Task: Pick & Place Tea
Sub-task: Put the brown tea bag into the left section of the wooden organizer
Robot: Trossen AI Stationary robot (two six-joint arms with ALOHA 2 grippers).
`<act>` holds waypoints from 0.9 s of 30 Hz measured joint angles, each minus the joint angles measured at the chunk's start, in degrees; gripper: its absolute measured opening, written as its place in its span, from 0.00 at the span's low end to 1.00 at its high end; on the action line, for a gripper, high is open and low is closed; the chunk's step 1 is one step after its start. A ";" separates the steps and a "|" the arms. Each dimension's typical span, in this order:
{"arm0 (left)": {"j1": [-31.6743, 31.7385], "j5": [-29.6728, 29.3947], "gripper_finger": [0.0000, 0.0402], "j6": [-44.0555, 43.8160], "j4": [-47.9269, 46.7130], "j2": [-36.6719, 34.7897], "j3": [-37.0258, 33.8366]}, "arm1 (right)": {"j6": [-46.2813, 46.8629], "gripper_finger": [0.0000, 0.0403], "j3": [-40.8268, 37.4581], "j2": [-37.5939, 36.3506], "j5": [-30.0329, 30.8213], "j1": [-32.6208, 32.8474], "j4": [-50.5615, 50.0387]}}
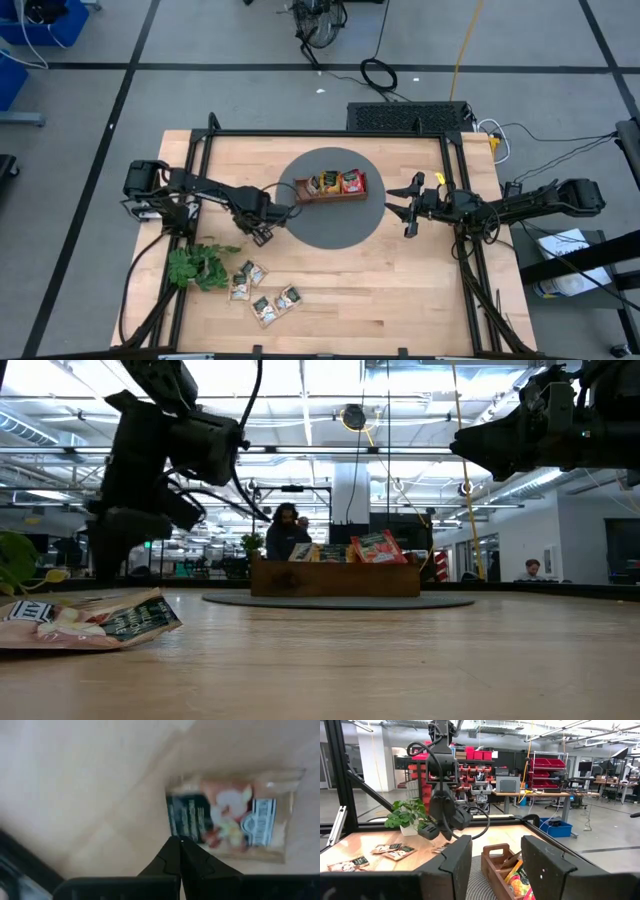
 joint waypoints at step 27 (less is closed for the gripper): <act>-1.93 1.16 0.00 -4.17 5.79 -0.04 -3.82 | 0.00 0.39 0.02 0.00 0.00 0.02 -0.01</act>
